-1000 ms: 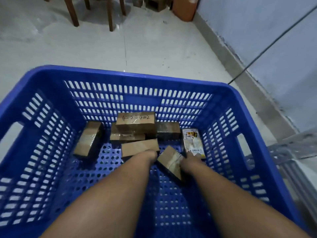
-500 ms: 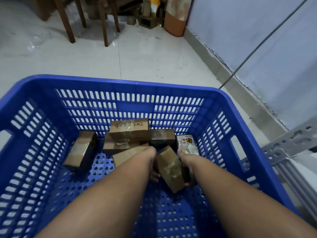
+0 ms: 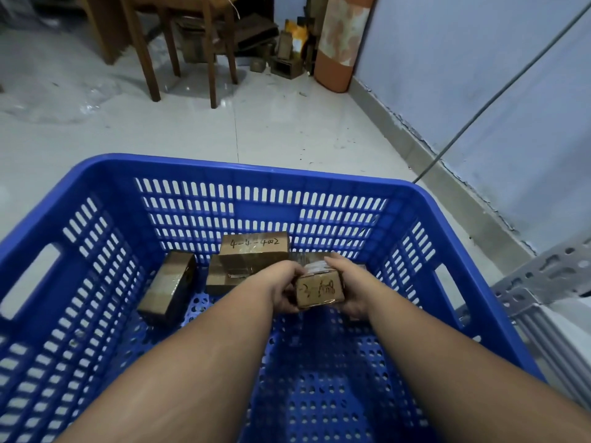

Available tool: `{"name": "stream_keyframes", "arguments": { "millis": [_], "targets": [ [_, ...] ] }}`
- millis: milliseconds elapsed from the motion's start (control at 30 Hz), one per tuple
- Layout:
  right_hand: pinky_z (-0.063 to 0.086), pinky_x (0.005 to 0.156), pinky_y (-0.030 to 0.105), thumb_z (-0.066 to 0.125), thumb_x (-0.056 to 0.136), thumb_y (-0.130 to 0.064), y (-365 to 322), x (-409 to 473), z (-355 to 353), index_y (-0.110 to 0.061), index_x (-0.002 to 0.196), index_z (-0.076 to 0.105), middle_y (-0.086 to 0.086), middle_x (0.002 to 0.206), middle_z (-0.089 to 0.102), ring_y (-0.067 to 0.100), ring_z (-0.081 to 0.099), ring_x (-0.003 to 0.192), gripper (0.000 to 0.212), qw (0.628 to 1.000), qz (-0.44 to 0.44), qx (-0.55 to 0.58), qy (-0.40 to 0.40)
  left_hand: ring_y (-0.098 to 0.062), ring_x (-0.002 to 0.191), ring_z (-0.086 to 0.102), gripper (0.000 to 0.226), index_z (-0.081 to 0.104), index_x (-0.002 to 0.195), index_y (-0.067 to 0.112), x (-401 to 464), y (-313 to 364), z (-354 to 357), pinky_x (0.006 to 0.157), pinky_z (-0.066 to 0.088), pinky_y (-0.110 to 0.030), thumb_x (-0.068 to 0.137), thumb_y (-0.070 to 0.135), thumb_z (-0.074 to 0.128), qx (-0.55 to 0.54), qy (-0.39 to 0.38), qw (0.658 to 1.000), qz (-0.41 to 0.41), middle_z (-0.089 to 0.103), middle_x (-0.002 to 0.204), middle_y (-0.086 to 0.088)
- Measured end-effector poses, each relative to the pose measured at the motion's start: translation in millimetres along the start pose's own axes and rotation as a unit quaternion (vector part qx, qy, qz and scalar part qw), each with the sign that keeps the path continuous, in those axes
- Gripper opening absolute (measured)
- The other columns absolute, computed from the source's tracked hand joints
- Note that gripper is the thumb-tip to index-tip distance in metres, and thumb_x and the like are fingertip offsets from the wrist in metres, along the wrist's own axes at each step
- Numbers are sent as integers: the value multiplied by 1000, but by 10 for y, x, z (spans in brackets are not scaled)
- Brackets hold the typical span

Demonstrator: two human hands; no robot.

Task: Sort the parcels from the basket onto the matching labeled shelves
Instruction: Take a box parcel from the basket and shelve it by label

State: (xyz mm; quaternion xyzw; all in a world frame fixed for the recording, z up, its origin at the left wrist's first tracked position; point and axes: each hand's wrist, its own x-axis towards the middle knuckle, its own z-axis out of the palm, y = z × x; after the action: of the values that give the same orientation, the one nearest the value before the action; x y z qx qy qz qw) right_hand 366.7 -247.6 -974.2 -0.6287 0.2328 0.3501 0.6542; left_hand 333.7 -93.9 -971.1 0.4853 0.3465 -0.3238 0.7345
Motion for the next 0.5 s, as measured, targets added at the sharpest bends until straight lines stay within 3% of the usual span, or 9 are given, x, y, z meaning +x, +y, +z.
{"name": "stream_keyframes", "arguments": {
  "millis": [67,167,267,367,500],
  "targets": [
    [57,69,43,61,91,-16,-1,14,14,-40,149,20,19,114,64,34,72,87,75,998,-35,49,-12,-30,92,63,24,56,115,5,-72,33,-6,76,55,-40,94,16,52,-11,-2,1000,27,63,100,-17],
    [58,67,43,57,91,-6,-19,-54,61,-23,148,30,20,123,63,36,71,94,65,996,-56,50,-46,-30,90,61,33,52,129,9,-150,39,-61,77,52,-48,96,8,47,-3,-12,998,61,63,102,-15],
    [56,66,41,48,96,-1,-13,-123,98,-40,146,31,11,125,62,34,68,96,66,994,-79,51,-48,-29,89,63,47,48,135,23,-205,34,-105,74,52,-52,96,-2,42,10,-22,992,120,65,106,-11],
    [51,75,41,45,99,-4,40,-348,176,-56,142,29,0,120,66,28,64,101,70,995,-81,16,-58,-31,92,66,47,50,137,23,-380,-11,-73,85,53,-53,99,-3,38,-76,-17,983,164,68,107,-10],
    [57,82,46,46,98,1,-127,-925,328,-52,143,33,0,127,60,29,63,108,71,993,-98,12,-62,-31,94,69,37,55,133,26,-927,9,-20,84,55,-50,102,13,41,-138,10,974,179,71,111,-11]
  ]
}}
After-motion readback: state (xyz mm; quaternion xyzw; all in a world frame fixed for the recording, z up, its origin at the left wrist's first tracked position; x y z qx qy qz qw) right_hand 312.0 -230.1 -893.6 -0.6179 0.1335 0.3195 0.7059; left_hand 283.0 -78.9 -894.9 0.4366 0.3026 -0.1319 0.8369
